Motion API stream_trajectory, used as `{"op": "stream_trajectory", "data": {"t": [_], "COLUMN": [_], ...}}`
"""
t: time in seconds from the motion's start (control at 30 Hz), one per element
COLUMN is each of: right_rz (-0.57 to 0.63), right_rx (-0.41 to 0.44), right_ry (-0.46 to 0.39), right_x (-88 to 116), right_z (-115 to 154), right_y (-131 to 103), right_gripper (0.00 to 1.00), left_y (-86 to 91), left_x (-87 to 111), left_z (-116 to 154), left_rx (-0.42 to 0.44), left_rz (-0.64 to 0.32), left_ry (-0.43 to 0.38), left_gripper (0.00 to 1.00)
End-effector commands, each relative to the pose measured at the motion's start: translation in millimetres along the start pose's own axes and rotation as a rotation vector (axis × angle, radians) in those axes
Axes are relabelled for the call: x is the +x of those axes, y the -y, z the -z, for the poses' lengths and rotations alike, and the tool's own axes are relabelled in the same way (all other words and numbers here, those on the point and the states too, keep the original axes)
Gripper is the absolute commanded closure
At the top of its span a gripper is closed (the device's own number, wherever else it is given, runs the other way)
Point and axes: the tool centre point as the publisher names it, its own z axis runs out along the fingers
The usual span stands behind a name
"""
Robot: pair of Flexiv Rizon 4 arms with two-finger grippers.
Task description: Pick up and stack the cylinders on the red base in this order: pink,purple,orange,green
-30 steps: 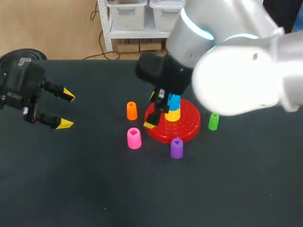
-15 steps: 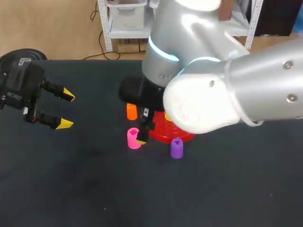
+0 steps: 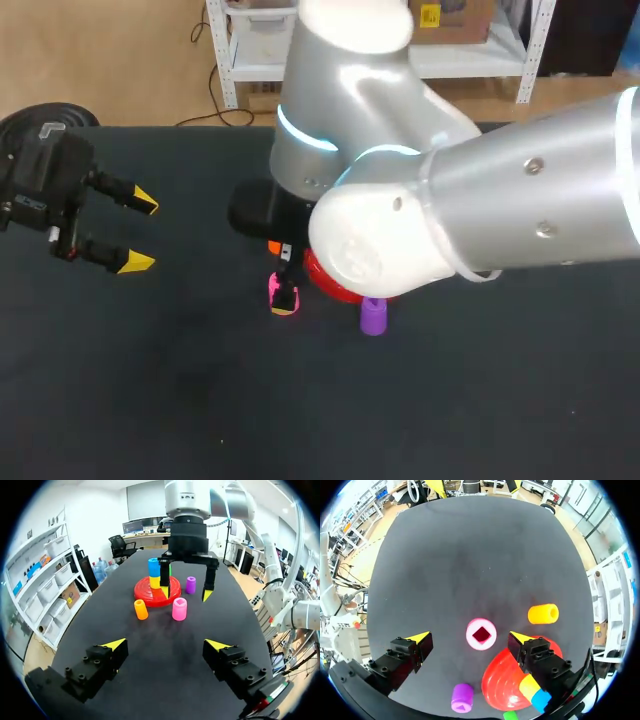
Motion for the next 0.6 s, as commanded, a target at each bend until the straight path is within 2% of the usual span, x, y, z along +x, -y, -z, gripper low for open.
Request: {"op": "stream_trajectory", "data": {"t": [0.03, 0.6], "right_rz": [0.001, 0.01], "right_rx": [-0.007, -0.038], "right_ry": [-0.011, -0.057], "right_x": [-4, 5], "right_z": [-7, -27], "right_y": [10, 15], "right_gripper": [0.0, 0.0], "left_y": [0.2, 0.2], "left_x": [1.3, 1.3], "left_z": [0, 0], "left_rx": [-0.002, -0.002], "left_rz": [-0.003, -0.003], "left_ry": [0.004, 0.004], "left_gripper": [0.0, 0.0]}}
